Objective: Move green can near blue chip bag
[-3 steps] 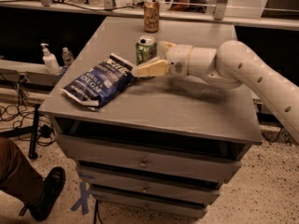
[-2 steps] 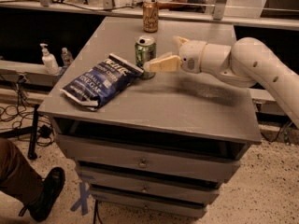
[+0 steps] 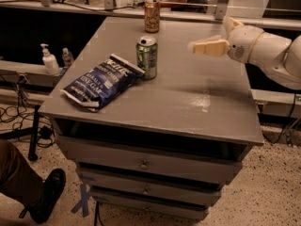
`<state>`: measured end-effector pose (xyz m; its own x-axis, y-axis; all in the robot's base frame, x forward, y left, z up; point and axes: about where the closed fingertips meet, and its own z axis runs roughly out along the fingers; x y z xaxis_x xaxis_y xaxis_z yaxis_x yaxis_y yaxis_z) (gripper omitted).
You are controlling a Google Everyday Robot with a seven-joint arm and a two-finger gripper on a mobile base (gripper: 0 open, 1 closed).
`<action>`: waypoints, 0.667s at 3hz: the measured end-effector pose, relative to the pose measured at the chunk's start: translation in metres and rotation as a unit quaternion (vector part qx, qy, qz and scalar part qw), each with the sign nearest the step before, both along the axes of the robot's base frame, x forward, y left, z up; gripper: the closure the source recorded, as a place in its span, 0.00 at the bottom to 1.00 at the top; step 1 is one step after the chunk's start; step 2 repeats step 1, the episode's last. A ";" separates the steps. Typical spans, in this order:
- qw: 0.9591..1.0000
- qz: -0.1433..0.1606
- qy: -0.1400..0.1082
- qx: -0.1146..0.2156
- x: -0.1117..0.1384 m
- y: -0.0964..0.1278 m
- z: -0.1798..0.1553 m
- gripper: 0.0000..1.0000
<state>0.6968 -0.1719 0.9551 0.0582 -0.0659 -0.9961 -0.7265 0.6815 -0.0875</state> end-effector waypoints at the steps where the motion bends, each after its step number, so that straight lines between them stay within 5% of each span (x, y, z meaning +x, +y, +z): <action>1: 1.000 0.000 0.000 0.000 0.000 0.000 0.000 0.00; 2: 1.000 0.000 0.000 0.000 0.000 0.000 0.000 0.00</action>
Offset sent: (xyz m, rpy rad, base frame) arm 0.0000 0.0000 0.0000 0.0000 0.0000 0.0000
